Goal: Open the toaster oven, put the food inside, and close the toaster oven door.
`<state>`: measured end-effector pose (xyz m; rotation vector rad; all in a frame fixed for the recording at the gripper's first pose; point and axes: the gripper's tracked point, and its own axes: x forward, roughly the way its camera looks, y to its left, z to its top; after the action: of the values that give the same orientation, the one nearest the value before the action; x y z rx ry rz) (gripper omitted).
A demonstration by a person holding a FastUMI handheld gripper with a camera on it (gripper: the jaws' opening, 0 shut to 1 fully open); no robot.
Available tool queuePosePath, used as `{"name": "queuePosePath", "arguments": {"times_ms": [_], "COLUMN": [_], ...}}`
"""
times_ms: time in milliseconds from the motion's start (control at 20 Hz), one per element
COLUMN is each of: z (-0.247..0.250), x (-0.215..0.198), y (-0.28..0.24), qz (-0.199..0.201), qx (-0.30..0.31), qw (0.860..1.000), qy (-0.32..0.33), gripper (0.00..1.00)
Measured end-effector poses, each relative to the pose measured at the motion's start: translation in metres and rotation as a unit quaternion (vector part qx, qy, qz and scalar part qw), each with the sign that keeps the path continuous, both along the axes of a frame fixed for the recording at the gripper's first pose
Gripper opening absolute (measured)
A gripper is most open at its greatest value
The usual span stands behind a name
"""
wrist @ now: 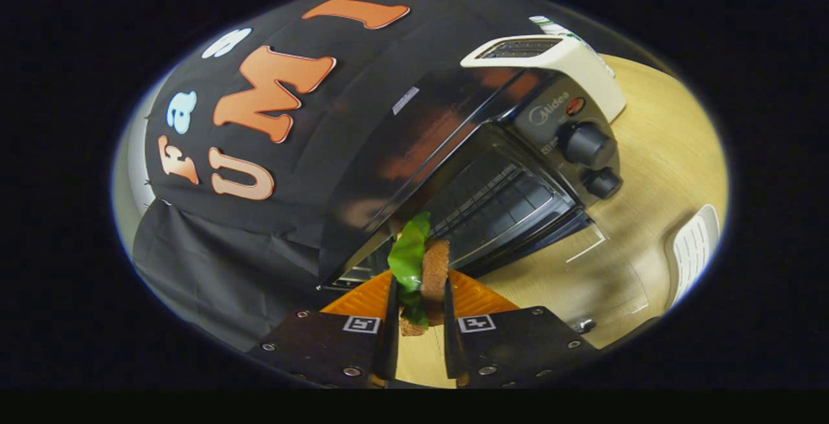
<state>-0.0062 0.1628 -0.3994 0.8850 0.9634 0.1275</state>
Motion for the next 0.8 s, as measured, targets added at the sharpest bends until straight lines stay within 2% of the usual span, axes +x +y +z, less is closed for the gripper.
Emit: {"name": "queuePosePath", "arguments": {"times_ms": [200, 450, 550, 650, 750, 800], "z": [-0.015, -0.027, -0.029, -0.033, -0.038, -0.043], "x": [0.019, 0.036, 0.040, 0.046, 0.046, 0.044], "y": [0.015, 0.019, 0.015, 0.011, 0.007, 0.008], "qz": [-0.044, -0.077, -0.097, -0.107, -0.101, -0.092], "qx": [0.030, 0.008, 0.003, -0.014, -0.036, -0.043], "qw": [0.998, 0.995, 0.993, 0.991, 0.991, 0.992], "qy": [-0.015, -0.055, -0.068, -0.079, -0.083, -0.072], "gripper": [0.29, 0.31, 0.38, 0.40, 0.46, 0.52]}}
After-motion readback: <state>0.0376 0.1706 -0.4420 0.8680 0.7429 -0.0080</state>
